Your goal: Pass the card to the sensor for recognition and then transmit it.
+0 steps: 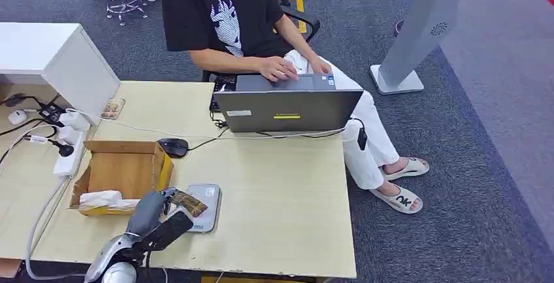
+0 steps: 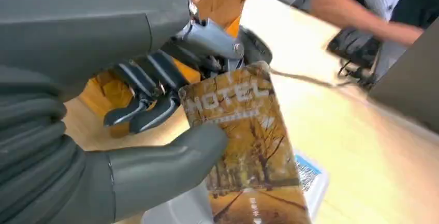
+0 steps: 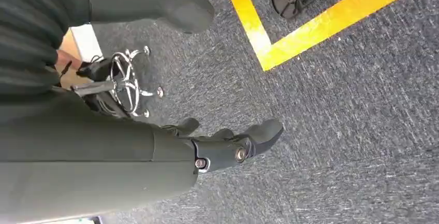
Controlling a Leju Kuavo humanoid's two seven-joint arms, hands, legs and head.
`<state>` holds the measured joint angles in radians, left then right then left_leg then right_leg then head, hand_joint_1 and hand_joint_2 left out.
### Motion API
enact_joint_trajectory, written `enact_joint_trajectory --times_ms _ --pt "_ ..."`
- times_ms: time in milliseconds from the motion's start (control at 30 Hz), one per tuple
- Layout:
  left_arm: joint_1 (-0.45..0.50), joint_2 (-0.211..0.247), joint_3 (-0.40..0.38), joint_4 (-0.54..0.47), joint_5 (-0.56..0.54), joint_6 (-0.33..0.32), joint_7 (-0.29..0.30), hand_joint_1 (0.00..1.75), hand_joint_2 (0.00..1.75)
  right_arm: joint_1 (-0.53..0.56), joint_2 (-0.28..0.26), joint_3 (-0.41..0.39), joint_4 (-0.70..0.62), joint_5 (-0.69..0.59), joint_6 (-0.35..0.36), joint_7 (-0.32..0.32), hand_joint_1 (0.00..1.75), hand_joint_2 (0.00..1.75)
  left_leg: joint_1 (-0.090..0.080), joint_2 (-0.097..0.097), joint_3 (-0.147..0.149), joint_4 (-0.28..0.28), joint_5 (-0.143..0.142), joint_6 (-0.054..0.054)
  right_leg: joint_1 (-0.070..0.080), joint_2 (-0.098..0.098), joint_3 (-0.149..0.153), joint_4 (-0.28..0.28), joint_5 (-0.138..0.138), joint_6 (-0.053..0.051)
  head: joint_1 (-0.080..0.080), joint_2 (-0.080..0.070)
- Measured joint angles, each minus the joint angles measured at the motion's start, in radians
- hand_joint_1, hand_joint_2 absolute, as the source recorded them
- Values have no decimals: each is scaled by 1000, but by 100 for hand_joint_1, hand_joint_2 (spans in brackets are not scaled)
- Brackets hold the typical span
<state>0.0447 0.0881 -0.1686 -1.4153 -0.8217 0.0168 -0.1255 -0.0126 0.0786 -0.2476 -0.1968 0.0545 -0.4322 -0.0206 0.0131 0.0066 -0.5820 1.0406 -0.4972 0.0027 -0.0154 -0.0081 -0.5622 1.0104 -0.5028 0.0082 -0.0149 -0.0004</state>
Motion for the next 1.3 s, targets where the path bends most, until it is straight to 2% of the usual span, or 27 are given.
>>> enact_joint_trajectory --times_ms 533,1300 --pt "-3 14 -1 1 -10 20 10 175 175 0 -1 -12 0 14 -13 -2 0 175 0 0 3 0 0 -1 0 0 2 1 0 0 0 0" --pt "0 43 2 -103 -31 41 -3 175 175 1 -1 -28 0 40 -17 -10 0 175 0 0 2 0 0 -1 0 0 2 1 0 0 0 0"
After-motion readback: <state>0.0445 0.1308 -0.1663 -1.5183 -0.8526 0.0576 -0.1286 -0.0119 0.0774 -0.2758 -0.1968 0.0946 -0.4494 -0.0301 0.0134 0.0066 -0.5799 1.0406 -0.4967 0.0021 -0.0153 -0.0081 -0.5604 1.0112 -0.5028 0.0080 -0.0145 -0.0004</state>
